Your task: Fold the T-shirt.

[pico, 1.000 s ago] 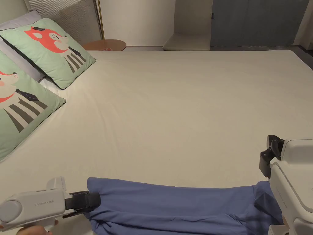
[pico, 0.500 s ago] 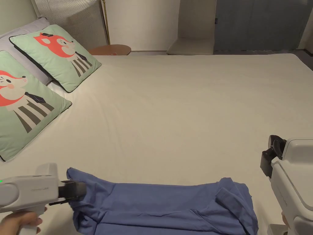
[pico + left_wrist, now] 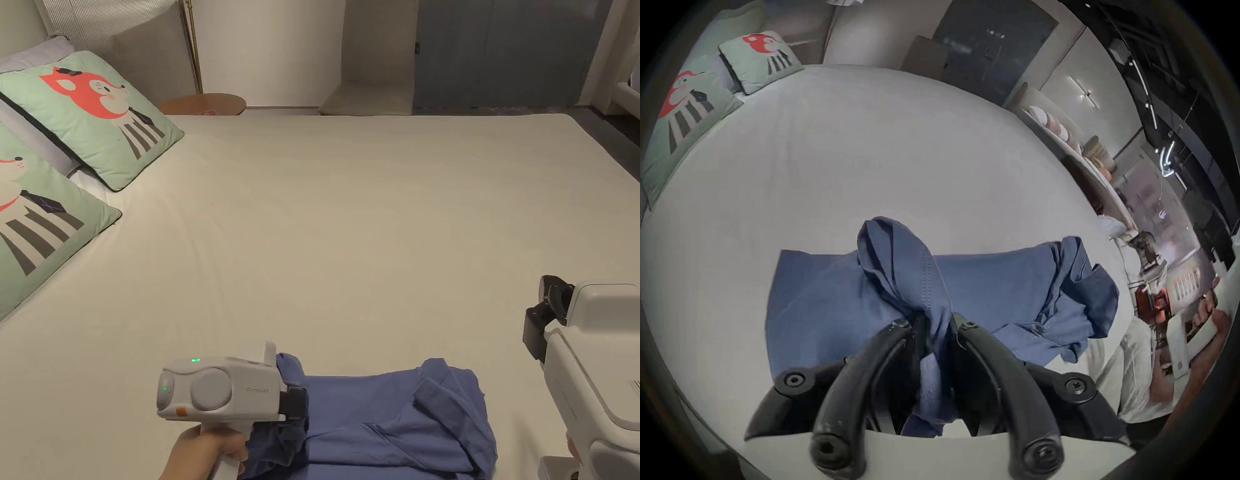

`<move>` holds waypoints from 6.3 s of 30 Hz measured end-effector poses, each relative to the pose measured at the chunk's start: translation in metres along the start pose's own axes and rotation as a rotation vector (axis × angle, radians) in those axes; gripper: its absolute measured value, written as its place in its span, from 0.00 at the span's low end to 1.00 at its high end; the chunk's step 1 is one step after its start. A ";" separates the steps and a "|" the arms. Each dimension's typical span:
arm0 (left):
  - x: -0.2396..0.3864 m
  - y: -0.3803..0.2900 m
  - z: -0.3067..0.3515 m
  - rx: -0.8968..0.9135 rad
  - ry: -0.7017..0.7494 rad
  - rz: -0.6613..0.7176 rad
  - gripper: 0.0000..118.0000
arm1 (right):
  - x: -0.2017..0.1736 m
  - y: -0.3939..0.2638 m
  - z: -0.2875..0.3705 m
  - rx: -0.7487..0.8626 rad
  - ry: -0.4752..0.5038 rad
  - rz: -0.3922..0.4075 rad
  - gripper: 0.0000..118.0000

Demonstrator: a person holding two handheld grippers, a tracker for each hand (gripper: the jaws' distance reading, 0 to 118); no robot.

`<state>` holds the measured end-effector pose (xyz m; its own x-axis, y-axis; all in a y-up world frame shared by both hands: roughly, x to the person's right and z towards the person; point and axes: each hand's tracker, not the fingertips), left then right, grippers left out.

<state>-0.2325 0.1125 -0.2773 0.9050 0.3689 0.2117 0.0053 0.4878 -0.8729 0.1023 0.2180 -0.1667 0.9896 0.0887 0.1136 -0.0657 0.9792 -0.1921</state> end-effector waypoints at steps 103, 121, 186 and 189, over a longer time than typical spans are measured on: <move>-0.143 -0.020 0.129 0.211 0.085 0.098 0.07 | -0.001 -0.006 0.000 -0.050 0.027 0.003 0.01; 0.089 0.025 0.030 0.000 0.022 -0.311 0.08 | 0.028 -0.014 0.009 -0.051 -0.013 -0.025 0.01; 0.133 -0.037 0.043 0.646 0.089 -0.440 0.00 | 0.036 -0.001 0.030 -0.029 -0.036 -0.035 0.01; 0.121 -0.022 0.072 0.731 0.145 -0.440 0.00 | 0.027 0.002 0.028 -0.002 -0.019 -0.041 0.01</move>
<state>-0.1540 0.2034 -0.2010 0.9306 -0.0533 0.3621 0.1382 0.9673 -0.2129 0.1249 0.2277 -0.1365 0.9888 0.0515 0.1398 -0.0244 0.9816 -0.1892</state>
